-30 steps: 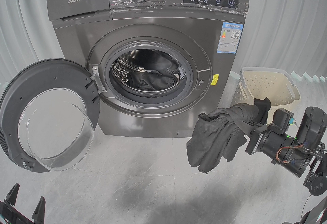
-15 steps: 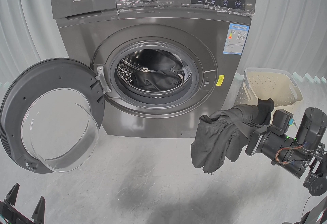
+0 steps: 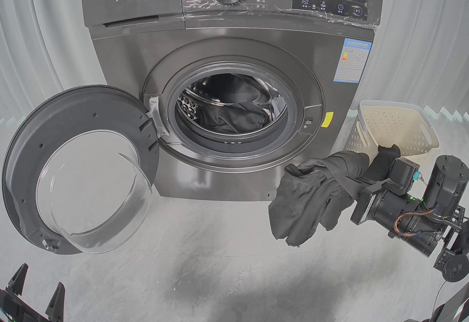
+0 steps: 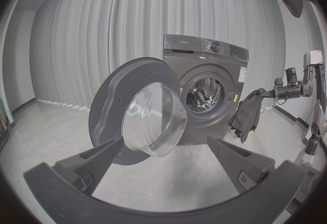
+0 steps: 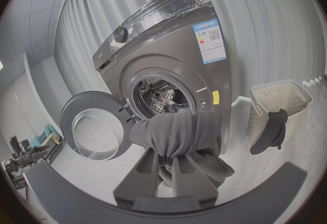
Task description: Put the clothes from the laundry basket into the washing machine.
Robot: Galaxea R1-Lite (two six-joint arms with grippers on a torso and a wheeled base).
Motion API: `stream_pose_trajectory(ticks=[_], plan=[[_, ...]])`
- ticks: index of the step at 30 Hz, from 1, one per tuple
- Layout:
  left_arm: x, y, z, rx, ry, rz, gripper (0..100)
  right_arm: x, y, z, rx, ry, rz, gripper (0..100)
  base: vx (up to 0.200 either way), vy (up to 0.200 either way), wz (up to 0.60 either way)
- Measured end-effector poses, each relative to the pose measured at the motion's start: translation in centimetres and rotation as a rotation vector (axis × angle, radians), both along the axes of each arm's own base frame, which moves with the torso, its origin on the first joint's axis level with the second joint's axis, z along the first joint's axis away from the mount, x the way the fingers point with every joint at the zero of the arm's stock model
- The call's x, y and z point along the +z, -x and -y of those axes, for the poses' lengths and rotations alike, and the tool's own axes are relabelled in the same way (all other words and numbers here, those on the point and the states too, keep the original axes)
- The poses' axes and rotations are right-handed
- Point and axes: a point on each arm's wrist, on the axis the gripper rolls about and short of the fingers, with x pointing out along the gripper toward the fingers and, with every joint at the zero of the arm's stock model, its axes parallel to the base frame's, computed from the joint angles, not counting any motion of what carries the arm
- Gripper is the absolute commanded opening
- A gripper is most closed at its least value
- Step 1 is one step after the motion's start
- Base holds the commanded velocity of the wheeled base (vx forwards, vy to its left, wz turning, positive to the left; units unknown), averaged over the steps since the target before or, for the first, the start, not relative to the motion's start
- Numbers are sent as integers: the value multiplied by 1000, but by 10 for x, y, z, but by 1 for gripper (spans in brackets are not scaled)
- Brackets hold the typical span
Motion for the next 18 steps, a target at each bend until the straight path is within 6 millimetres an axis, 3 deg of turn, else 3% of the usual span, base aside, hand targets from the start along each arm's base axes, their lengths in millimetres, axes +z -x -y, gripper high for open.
stream_pose_trajectory(ticks=[18], plan=[[0, 0, 0, 0, 0, 0, 100, -2, 0, -2, 7, 6, -7, 0, 11, 0, 0]])
